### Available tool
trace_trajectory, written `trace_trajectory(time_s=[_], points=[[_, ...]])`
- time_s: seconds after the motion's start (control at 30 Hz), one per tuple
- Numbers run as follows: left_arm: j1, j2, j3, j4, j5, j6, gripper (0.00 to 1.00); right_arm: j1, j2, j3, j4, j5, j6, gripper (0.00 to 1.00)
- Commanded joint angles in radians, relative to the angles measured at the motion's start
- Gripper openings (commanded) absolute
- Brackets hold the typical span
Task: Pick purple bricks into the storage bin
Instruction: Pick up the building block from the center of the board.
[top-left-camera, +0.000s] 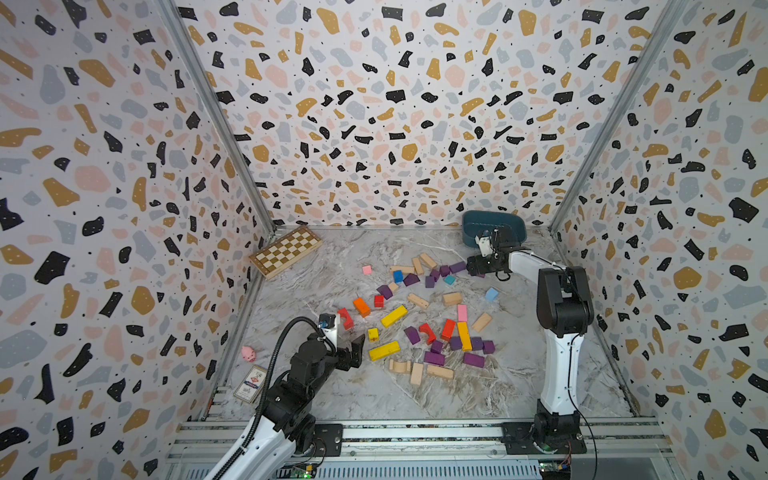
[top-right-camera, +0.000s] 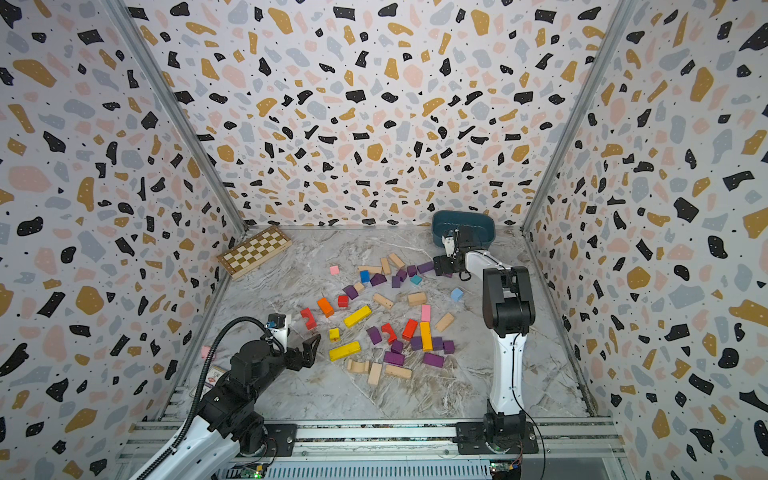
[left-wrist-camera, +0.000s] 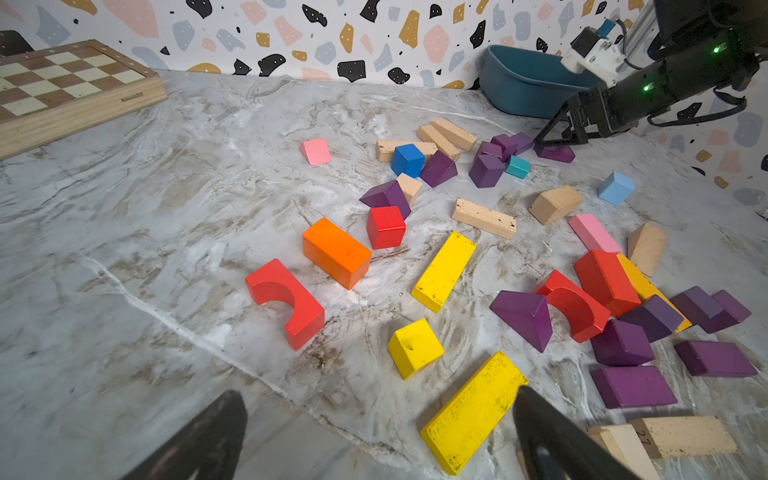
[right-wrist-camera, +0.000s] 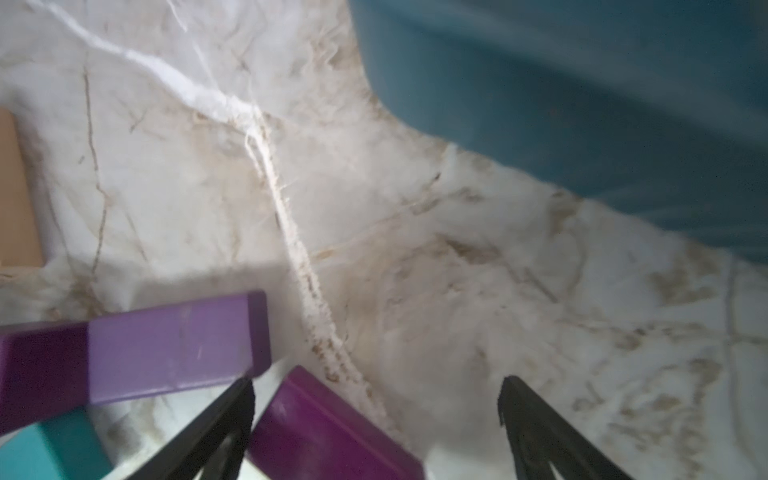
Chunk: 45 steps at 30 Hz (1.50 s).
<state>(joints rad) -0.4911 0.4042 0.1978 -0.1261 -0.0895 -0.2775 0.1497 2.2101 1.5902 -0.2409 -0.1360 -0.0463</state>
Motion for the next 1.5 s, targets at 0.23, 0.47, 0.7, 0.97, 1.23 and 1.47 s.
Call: trace_trajectory(time_s=[0.23,0.47,0.7,0.97,1.23,1.47], points=[[-0.003,-0.044,-0.004,0.034,-0.015,-0.007,0.99,0.022,-0.049,-0.027,-0.043,0.059,0.059,0.92],[-0.003,-0.051,-0.006,0.031,-0.016,-0.008,0.99,0.011,-0.114,-0.109,0.01,0.134,0.095,0.92],[-0.003,-0.067,-0.007,0.022,-0.023,-0.011,0.99,0.009,-0.101,-0.111,0.021,0.11,0.112,0.9],[-0.003,-0.079,-0.009,0.017,-0.031,-0.014,0.99,0.006,-0.077,-0.087,0.033,0.03,0.151,0.75],[-0.003,-0.079,-0.01,0.017,-0.034,-0.015,0.99,0.013,-0.073,-0.086,0.035,0.018,0.155,0.62],[-0.003,-0.08,-0.009,0.016,-0.037,-0.017,0.99,0.016,-0.098,-0.067,0.012,0.028,0.14,0.5]])
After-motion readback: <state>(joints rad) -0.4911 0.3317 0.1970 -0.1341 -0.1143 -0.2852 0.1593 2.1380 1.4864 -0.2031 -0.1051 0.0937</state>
